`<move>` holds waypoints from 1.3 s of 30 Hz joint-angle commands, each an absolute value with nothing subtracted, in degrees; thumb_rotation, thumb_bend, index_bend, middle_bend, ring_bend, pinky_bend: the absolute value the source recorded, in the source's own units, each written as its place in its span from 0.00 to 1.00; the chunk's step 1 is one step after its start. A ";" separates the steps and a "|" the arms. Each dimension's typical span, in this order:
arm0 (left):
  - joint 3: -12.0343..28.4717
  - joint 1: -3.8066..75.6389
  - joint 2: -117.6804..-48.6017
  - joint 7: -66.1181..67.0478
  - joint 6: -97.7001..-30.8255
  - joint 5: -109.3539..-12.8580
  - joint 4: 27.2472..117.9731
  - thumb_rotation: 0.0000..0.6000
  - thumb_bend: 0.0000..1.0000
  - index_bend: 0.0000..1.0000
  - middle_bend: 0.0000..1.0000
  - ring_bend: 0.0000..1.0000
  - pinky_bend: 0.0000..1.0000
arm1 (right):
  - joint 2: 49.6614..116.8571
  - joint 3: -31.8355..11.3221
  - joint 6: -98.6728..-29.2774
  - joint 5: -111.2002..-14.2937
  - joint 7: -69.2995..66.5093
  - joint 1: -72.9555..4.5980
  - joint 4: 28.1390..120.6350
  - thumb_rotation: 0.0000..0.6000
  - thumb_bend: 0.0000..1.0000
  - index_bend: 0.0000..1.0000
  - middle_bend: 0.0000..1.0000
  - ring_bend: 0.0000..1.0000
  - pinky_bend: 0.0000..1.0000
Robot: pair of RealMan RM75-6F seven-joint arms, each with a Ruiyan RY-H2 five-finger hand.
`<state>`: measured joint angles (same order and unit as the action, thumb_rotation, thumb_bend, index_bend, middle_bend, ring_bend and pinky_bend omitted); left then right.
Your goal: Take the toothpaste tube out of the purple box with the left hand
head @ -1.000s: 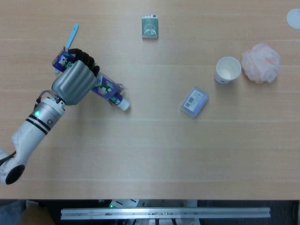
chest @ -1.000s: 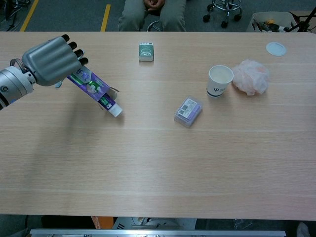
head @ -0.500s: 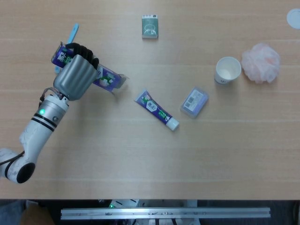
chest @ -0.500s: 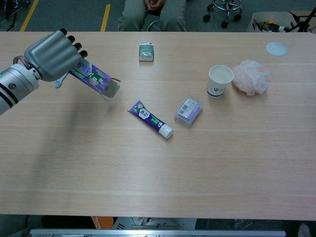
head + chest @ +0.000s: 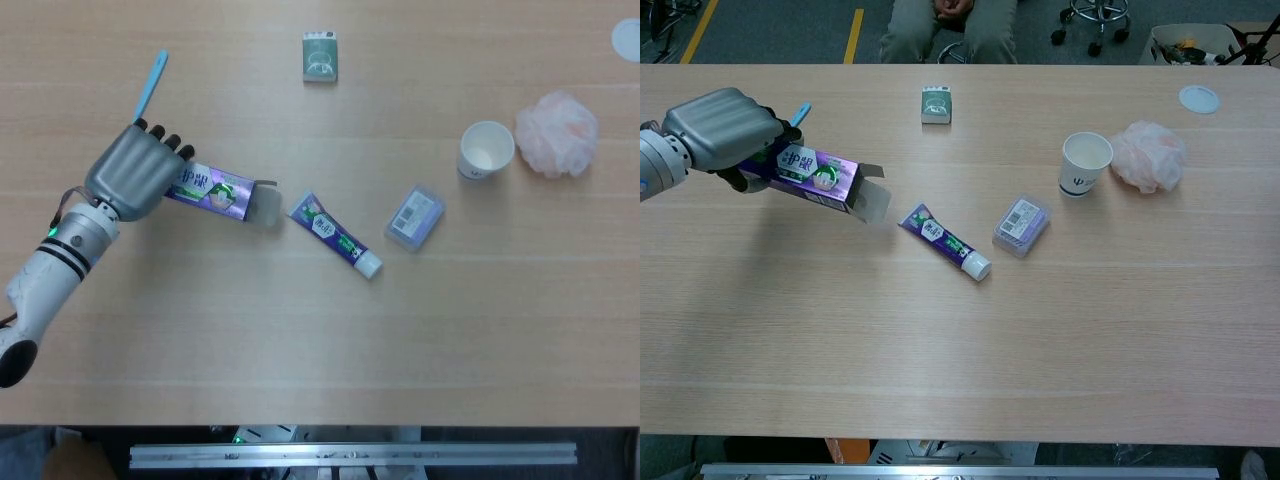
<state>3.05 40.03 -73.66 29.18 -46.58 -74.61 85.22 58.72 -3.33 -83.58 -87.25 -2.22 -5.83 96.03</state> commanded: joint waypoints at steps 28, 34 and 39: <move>0.68 30.54 -67.03 19.23 -60.57 -63.53 93.31 1.00 0.27 0.00 0.01 0.01 0.18 | 58.68 -2.80 -83.37 -86.45 -1.35 -5.13 95.80 1.00 0.29 0.31 0.39 0.28 0.34; -0.76 22.26 -66.08 17.57 -75.21 -69.54 93.94 1.00 0.27 0.00 0.03 0.02 0.18 | 58.99 -2.49 -84.15 -85.77 -0.53 -4.10 95.65 1.00 0.29 0.31 0.39 0.28 0.34; -2.22 15.92 -67.00 16.66 -84.77 -73.85 94.48 1.00 0.27 0.00 0.05 0.04 0.18 | 59.02 -2.31 -84.45 -85.84 -0.54 -3.68 95.77 1.00 0.29 0.31 0.39 0.28 0.34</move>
